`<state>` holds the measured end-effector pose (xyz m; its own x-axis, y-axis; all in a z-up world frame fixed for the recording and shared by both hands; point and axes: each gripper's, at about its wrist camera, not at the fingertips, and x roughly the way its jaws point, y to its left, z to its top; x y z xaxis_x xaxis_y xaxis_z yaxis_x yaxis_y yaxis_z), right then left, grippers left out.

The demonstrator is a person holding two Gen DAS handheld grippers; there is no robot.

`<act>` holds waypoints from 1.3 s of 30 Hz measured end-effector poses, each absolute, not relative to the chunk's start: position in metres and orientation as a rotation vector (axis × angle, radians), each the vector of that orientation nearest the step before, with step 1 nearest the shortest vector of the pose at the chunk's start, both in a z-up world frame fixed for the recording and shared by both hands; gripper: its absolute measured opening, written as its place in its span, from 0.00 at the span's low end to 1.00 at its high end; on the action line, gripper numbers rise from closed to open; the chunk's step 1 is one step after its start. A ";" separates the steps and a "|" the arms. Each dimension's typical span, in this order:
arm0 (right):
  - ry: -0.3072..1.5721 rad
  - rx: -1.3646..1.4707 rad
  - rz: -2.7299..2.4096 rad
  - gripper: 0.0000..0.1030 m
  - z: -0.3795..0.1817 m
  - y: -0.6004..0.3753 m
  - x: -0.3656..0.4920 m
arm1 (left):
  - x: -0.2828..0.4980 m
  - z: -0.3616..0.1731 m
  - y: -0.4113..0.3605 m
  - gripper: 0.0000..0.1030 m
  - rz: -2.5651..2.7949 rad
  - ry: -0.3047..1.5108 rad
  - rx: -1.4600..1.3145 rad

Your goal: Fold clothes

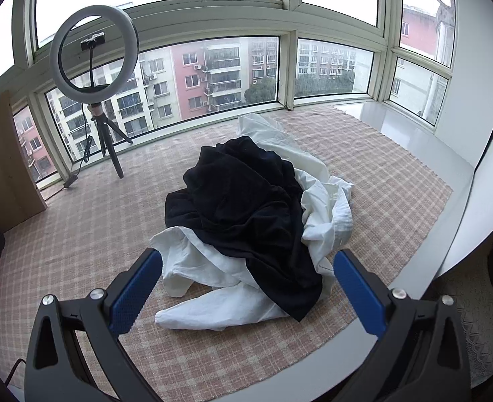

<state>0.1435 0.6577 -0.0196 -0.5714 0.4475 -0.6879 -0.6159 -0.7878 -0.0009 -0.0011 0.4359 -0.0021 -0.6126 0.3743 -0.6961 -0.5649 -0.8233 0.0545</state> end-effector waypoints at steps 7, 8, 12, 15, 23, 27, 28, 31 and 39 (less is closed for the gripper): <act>0.284 -0.923 2.350 1.00 -0.018 0.675 0.135 | 0.000 -0.002 0.461 0.99 2.402 0.366 -0.937; 0.282 -0.925 2.349 1.00 -0.020 0.678 0.134 | 0.000 -0.002 0.464 0.99 2.402 0.372 -0.937; 0.294 -0.929 2.356 1.00 -0.024 0.688 0.130 | -0.001 -0.003 0.474 0.99 2.405 0.390 -0.936; 0.297 -0.927 2.364 1.00 -0.027 0.695 0.126 | -0.003 -0.002 0.479 0.99 2.410 0.404 -0.932; 0.344 -0.865 2.364 1.00 -0.029 0.747 0.130 | -0.036 -0.002 0.468 0.99 2.479 0.404 -0.969; 0.405 -0.850 2.389 1.00 -0.035 0.779 0.136 | -0.053 -0.012 0.459 0.99 2.514 0.395 -1.019; 0.408 -0.856 2.402 1.00 -0.039 0.784 0.135 | -0.057 -0.016 0.458 0.99 2.517 0.397 -1.039; 0.386 -0.956 2.434 1.00 -0.057 0.791 0.115 | -0.065 -0.030 0.457 0.99 2.509 0.404 -1.101; 0.385 -0.981 2.371 1.00 -0.071 0.842 0.095 | -0.074 -0.044 0.443 0.99 2.542 0.448 -1.178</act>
<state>0.0952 0.8423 -0.0706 -0.5893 0.3711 -0.7176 -0.5792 -0.8133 0.0552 -0.0737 0.4429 -0.0436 -0.6175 0.1403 -0.7740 -0.3964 -0.9054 0.1521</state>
